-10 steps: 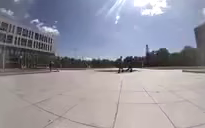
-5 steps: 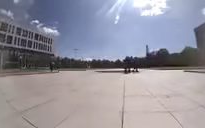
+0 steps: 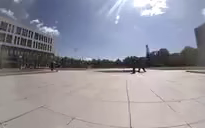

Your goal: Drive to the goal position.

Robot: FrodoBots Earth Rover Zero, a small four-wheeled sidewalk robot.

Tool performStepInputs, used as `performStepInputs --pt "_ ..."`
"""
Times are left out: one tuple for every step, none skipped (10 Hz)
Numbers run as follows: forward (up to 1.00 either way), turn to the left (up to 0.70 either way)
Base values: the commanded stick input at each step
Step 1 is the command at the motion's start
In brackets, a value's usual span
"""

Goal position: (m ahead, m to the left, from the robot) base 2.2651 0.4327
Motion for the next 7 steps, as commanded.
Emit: performStepInputs --pt "0.70 0.01" --pt "0.70 0.01" --pt "0.70 0.01" --pt "0.70 0.01" --pt "0.70 0.01" --pt "0.70 0.01" --pt "0.70 0.01"
